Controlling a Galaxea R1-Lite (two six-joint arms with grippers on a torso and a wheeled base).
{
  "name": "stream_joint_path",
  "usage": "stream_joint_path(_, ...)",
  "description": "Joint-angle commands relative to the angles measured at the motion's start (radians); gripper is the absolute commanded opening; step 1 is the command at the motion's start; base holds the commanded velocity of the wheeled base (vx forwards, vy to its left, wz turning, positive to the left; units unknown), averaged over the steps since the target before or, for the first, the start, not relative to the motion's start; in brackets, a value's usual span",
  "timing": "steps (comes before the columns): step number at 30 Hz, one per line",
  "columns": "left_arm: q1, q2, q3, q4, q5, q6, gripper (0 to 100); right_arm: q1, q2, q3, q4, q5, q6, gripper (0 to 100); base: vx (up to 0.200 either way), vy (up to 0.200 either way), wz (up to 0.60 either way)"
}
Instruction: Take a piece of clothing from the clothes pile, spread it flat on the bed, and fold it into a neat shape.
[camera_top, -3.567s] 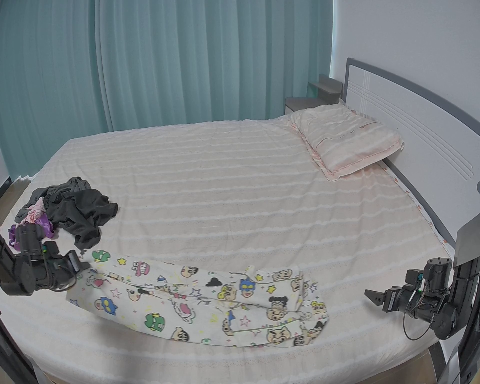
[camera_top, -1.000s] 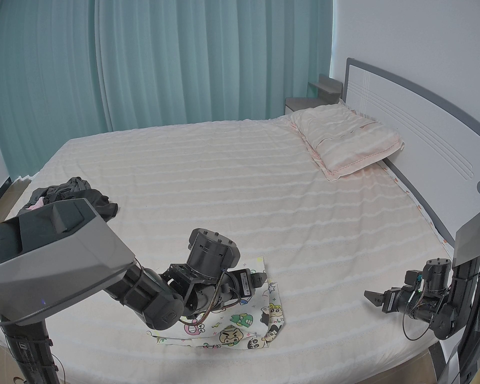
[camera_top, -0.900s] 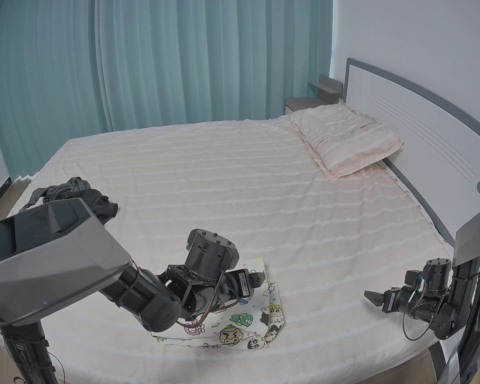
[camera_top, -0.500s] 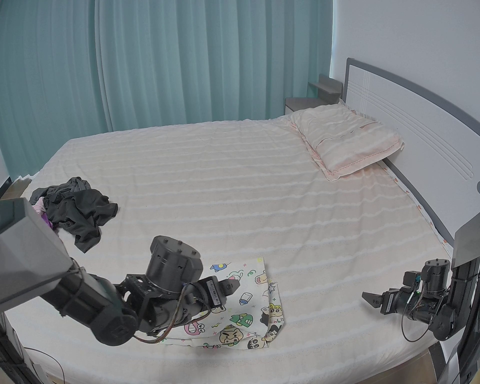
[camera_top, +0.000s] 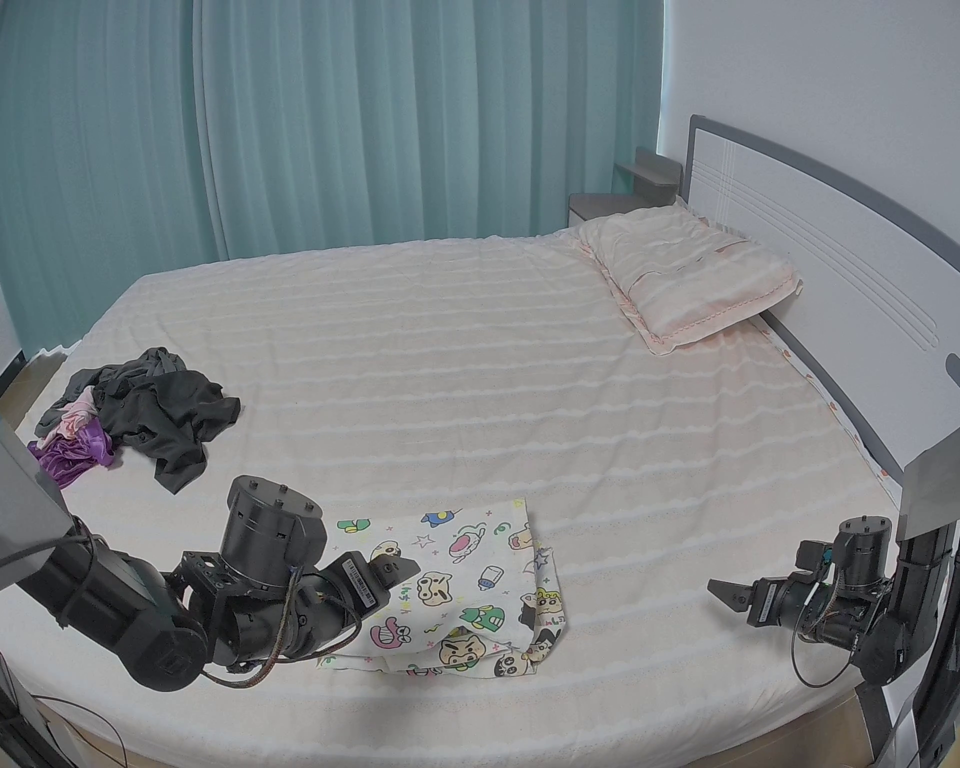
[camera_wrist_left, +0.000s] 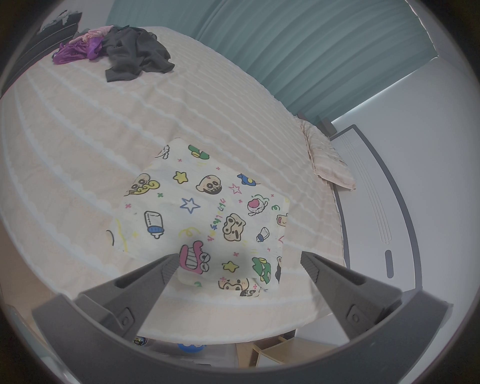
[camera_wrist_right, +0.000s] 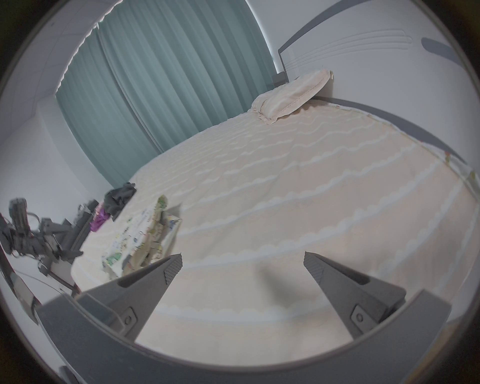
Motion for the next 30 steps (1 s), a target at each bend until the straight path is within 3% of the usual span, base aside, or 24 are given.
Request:
stream_joint_path(1,0.018,-0.001,0.001,-0.001,-0.003,-0.002,100,0.08,-0.008,-0.028,-0.011,-0.007,0.079,100,0.0,0.0,0.0)
stream_joint_path(10,0.024,0.008,0.003,-0.012,-0.008,-0.053,100,0.101,-0.01,-0.037,-0.011,-0.004,0.127,100,0.0,0.0,0.0)
stream_joint_path(13,0.038,0.004,0.008,-0.017,-0.034,-0.054,100,0.11,-0.014,-0.045,-0.011,-0.004,0.134,100,0.0,0.2,0.0)
stream_joint_path(20,0.117,0.004,0.021,-0.02,-0.187,-0.057,100,0.196,-0.025,-0.102,-0.009,-0.008,0.288,100,0.0,0.2,0.0)
stream_joint_path(30,0.114,0.005,0.063,-0.073,-0.21,-0.056,100,0.328,0.058,-0.16,-0.009,-0.017,0.317,100,0.0,0.2,0.0)
